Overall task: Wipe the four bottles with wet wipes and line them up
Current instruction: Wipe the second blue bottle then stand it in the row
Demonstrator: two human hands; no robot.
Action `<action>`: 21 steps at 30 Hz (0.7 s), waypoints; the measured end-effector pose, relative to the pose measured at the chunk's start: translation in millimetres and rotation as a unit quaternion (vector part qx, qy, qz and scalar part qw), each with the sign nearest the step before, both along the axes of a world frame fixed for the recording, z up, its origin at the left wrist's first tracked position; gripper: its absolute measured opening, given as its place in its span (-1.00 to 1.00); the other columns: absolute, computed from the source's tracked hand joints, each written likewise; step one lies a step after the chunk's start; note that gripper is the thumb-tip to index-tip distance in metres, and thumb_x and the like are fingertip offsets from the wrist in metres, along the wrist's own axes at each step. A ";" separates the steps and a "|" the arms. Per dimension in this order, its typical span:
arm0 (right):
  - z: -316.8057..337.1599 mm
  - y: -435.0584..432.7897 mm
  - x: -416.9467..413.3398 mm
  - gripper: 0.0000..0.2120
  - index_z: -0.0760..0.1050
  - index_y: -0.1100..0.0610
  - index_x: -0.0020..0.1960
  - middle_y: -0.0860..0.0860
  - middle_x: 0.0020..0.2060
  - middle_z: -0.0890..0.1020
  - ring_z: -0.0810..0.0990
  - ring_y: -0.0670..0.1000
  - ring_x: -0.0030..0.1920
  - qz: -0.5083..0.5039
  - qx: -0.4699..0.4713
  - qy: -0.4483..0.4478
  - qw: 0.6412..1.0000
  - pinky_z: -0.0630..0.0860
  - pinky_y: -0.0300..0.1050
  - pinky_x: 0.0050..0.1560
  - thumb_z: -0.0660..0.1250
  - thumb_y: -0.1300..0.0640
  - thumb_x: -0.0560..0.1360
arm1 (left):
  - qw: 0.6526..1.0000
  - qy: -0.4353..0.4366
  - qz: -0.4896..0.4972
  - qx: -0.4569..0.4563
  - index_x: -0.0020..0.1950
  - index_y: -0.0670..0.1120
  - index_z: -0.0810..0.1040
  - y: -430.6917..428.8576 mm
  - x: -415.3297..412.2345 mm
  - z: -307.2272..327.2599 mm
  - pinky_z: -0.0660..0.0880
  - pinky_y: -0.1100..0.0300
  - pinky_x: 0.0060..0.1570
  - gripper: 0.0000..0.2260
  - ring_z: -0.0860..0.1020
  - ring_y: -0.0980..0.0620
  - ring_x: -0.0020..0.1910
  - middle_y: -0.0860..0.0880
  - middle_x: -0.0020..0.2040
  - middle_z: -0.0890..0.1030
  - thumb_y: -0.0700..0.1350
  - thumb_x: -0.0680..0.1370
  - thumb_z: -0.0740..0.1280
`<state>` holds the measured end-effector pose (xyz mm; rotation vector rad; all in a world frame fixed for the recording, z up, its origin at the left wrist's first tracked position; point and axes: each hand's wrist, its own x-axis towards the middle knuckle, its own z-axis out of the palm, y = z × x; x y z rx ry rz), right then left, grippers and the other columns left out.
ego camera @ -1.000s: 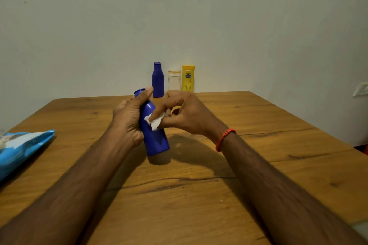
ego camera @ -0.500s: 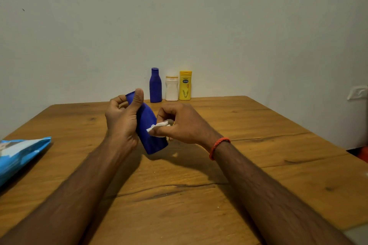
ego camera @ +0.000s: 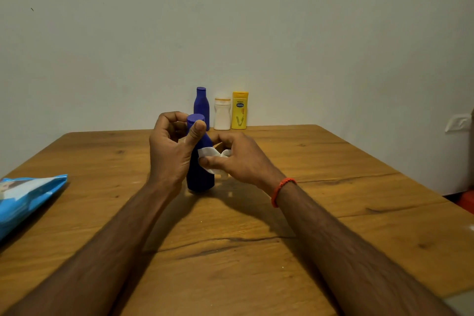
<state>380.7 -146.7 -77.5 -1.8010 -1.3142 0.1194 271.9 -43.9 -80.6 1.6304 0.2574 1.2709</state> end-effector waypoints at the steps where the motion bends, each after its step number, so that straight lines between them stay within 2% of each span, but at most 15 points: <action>1: -0.3 -0.3 1.8 -0.64 0.56 0.06 0.23 -0.02 0.11 0.64 0.58 -0.05 0.06 -0.010 0.000 -0.003 1.000 0.49 -0.21 -0.06 0.48 -0.01 0.48 | 1.000 0.005 -0.006 0.006 0.18 -0.11 0.46 0.3 0.7 -1.1 0.60 0.16 -0.03 -0.53 0.62 0.01 0.00 -0.05 0.01 0.61 0.16 0.41 0.36; 4: -1.2 -2.0 9.0 -0.63 0.52 0.04 0.25 -0.09 0.04 0.60 0.55 -0.10 0.02 -0.042 0.012 0.023 0.999 0.46 -0.27 -0.11 0.46 -0.03 0.50 | 0.998 0.056 -0.014 0.037 0.27 -0.06 0.45 3.8 2.1 -7.1 0.55 0.15 0.04 -0.55 0.57 0.11 0.12 0.03 0.10 0.59 0.18 0.49 0.28; 7: -4.6 -4.2 24.5 -0.66 0.50 0.03 0.24 -0.11 0.04 0.57 0.56 -0.06 0.07 -0.087 0.019 0.061 0.994 0.45 -0.24 -0.10 0.45 0.00 0.51 | 0.991 0.113 -0.020 0.072 0.33 0.04 0.43 7.7 3.4 -16.1 0.45 0.17 0.00 -0.60 0.50 0.31 0.13 0.12 0.18 0.55 0.18 0.56 0.26; 11: -9.2 -3.3 48.8 -0.69 0.46 0.03 0.23 -0.08 0.07 0.55 0.53 -0.04 0.09 -0.132 0.018 0.096 0.986 0.39 -0.28 -0.17 0.43 0.06 0.53 | 0.976 0.169 -0.018 0.137 0.34 0.10 0.43 11.9 5.9 -26.6 0.51 0.05 0.07 -0.57 0.49 0.18 0.21 0.09 0.25 0.53 0.28 0.57 0.25; 15: -10.5 0.7 78.1 -0.66 0.40 0.07 0.28 -0.04 0.11 0.53 0.53 -0.02 0.10 -0.157 0.019 0.104 0.982 0.50 -0.18 -0.08 0.40 0.06 0.56 | 0.944 0.248 0.010 0.217 0.35 0.17 0.39 19.8 9.5 -32.6 0.45 -0.10 0.23 -0.48 0.44 0.13 0.26 0.11 0.25 0.50 0.41 0.49 0.15; 17: -12.2 3.3 95.0 -0.65 0.38 0.08 0.30 0.00 0.14 0.53 0.54 0.02 0.11 -0.171 0.017 0.116 0.978 0.54 -0.14 -0.09 0.38 0.06 0.57 | 0.921 0.284 0.029 0.267 0.38 0.17 0.37 21.1 12.4 -31.5 0.34 -0.06 0.29 -0.45 0.38 0.14 0.30 0.12 0.29 0.48 0.42 0.49 0.13; 19: -14.4 6.7 111.0 -0.65 0.36 0.07 0.30 0.02 0.16 0.52 0.55 0.03 0.10 -0.183 0.022 0.129 0.974 0.57 -0.13 -0.12 0.37 0.07 0.58 | 0.904 0.301 0.051 0.300 0.40 0.16 0.36 21.0 16.3 -29.5 0.24 0.00 0.27 -0.45 0.35 0.13 0.34 0.10 0.34 0.47 0.40 0.51 0.14; 21: -15.5 10.7 124.6 -0.63 0.34 0.06 0.33 0.04 0.18 0.51 0.56 0.05 0.13 -0.190 0.029 0.138 0.972 0.62 -0.04 -0.03 0.37 0.09 0.59 | 0.890 0.315 0.065 0.324 0.42 0.15 0.36 21.5 18.4 -29.4 0.20 0.03 0.25 -0.48 0.32 0.11 0.38 0.09 0.38 0.45 0.37 0.54 0.17</action>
